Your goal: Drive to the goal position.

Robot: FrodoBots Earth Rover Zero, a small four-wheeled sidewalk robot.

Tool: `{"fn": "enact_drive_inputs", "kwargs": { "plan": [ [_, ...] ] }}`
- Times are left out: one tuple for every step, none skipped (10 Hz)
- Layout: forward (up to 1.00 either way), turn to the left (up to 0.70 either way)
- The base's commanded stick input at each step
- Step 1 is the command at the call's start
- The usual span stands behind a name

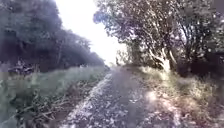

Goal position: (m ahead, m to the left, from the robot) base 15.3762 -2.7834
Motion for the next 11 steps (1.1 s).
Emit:
{"fn": "enact_drive_inputs", "kwargs": {
  "plan": [
    [0.7, 0.0],
    [0.7, 0.0],
    [0.7, 0.02],
    [0.7, 0.01],
    [0.7, 0.0],
    [0.7, 0.0],
    [0.7, 0.0],
    [0.7, -0.32],
    [0.7, -0.34],
    [0.7, -0.32],
    [0.7, -0.27]
  ]
}}
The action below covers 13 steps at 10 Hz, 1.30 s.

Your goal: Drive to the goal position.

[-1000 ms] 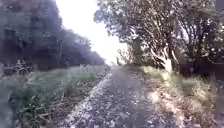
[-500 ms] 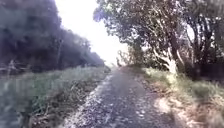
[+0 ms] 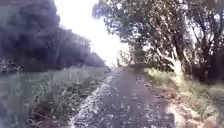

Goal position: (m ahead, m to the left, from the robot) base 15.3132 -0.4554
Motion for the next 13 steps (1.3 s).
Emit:
{"fn": "enact_drive_inputs", "kwargs": {
  "plan": [
    [0.7, 0.0],
    [0.7, 0.0],
    [0.7, 0.0],
    [0.7, 0.0],
    [0.7, 0.0],
    [0.7, 0.0],
    [0.7, 0.0],
    [0.7, 0.0],
    [0.7, 0.0],
    [0.7, 0.0],
    [0.7, 0.0],
    [0.7, 0.0],
    [0.7, 0.0]
  ]
}}
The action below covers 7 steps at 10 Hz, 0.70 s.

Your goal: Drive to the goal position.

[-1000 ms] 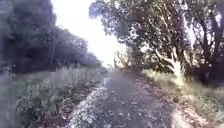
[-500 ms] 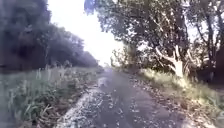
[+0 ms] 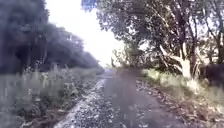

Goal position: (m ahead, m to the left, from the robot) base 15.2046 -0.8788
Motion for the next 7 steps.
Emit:
{"fn": "enact_drive_inputs", "kwargs": {
  "plan": [
    [0.7, 0.0],
    [0.7, 0.0],
    [0.7, 0.0],
    [0.7, 0.0],
    [0.7, 0.0],
    [0.7, 0.0],
    [0.7, 0.0]
  ]
}}
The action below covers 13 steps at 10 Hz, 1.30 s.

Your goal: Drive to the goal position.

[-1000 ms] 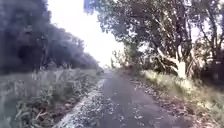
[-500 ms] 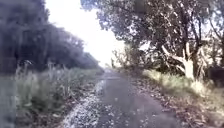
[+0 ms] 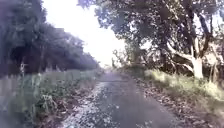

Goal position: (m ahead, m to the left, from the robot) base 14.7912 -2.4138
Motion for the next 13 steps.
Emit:
{"fn": "enact_drive_inputs", "kwargs": {
  "plan": [
    [0.7, 0.0],
    [0.7, 0.0],
    [0.7, 0.0],
    [0.7, 0.0],
    [0.7, 0.0],
    [0.7, 0.0],
    [0.7, 0.0],
    [0.7, 0.0],
    [0.7, 0.0],
    [0.7, 0.0],
    [0.7, 0.0],
    [0.72, 0.0],
    [0.79, 0.0]
  ]
}}
